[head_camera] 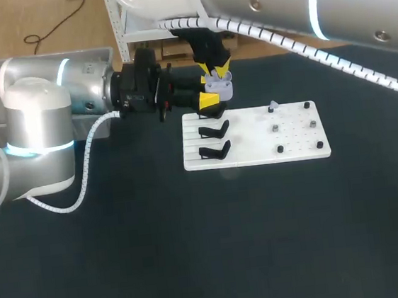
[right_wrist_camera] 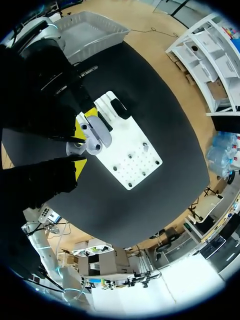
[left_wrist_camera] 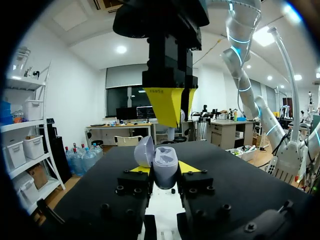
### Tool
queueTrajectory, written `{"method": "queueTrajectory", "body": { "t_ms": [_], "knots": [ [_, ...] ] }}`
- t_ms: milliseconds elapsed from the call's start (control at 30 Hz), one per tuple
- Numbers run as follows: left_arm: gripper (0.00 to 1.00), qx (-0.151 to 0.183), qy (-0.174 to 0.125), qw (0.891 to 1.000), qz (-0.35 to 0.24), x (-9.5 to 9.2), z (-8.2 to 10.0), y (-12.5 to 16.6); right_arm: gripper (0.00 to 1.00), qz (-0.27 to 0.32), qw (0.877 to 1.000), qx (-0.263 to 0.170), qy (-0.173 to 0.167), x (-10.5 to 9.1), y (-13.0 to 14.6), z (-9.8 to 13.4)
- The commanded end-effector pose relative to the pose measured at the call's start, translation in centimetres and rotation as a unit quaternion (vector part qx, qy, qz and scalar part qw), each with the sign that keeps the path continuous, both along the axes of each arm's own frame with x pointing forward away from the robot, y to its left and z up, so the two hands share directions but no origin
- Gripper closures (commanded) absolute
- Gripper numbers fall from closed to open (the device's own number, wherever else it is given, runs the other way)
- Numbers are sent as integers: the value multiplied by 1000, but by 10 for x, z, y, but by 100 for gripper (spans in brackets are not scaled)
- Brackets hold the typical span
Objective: Pick up each earbud case from the left stands, insert the matching earbuds, close the lid, and place the case in the box.
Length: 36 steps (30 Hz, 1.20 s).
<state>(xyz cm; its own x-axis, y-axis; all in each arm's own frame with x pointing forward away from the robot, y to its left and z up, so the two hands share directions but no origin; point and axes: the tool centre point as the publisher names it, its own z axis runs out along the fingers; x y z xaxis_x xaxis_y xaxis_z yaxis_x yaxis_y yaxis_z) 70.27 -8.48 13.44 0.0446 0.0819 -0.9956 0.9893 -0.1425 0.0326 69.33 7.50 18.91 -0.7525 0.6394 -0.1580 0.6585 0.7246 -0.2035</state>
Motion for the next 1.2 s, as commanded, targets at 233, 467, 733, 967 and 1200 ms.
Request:
{"method": "queueTrajectory", "body": {
  "t_ms": [233, 467, 733, 967, 1200],
  "knots": [
    [100, 0, 0, 1000, 0, 1, -1, 0, 100, -5, 1000, 0, 11, 3, -3, -9],
    [100, 0, 0, 1000, 0, 1, -1, 0, 100, -8, 1000, 1, 14, 5, -6, -11],
    [100, 0, 0, 1000, 0, 1, -1, 0, 100, -10, 1000, 1, 18, 6, -8, -14],
    [100, 0, 0, 1000, 0, 1, -1, 0, 100, -13, 1000, -2, 22, 7, -10, -18],
    [100, 0, 0, 1000, 0, 1, -1, 0, 100, -18, 1000, -10, 24, 7, -12, -21]
  ]
}}
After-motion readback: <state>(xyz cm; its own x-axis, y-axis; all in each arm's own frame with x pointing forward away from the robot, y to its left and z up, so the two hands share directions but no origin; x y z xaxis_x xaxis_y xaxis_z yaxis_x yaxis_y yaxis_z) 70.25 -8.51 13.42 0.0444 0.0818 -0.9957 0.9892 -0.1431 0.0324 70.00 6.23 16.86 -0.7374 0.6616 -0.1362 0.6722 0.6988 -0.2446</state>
